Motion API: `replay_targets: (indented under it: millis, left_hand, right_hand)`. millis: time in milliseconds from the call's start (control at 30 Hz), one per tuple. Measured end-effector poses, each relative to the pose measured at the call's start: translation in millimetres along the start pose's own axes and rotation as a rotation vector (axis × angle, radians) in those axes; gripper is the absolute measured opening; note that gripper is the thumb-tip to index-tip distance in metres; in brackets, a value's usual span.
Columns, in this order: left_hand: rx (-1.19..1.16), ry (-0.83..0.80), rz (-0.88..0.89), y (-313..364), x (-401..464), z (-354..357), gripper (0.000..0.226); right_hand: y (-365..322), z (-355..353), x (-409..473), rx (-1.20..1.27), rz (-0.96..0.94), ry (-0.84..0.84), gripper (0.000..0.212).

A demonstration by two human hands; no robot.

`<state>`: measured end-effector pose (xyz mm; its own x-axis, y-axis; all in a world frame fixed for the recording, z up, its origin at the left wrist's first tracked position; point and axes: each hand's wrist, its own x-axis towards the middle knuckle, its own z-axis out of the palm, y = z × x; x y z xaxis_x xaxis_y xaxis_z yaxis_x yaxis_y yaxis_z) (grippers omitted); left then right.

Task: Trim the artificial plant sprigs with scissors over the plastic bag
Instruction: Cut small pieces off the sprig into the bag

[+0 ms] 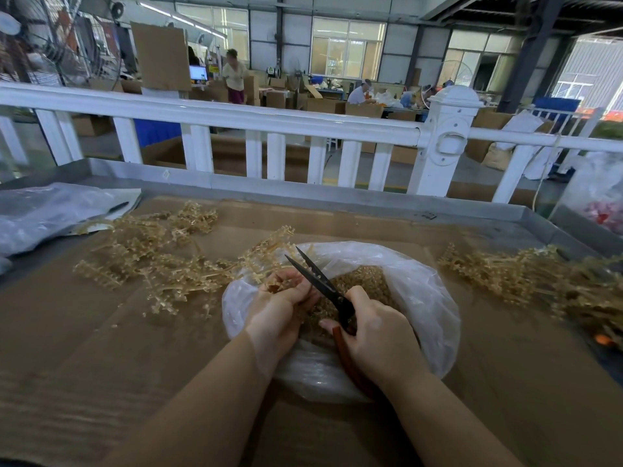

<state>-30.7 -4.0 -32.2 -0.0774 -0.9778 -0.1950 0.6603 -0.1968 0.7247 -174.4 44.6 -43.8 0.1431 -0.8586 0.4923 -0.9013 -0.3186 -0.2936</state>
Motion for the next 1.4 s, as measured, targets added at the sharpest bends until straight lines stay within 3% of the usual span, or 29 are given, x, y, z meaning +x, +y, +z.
replay_targets:
  millis: [467, 567, 1233, 1400]
  left_hand:
    - [-0.013, 0.024, 0.004, 0.5, -3.5, 2.5, 0.016]
    - [-0.010, 0.024, -0.007, 0.7, -2.9, 2.2, 0.024]
    - [0.047, -0.105, -0.038, 0.3, 4.1, -4.8, 0.015]
    - [-0.008, -0.018, -0.042, -0.2, 4.9, -1.3, 0.020]
  right_hand:
    - [1.7, -5.5, -4.0, -0.007, 0.004, -0.043, 0.046]
    - [0.9, -5.5, -3.5, 0.000, 0.008, -0.048, 0.047]
    - [-0.6, -5.4, 1.2, -0.054, 0.002, -0.068, 0.040]
    - [-0.4, -4.7, 0.0, -0.057, -0.003, -0.045, 0.036]
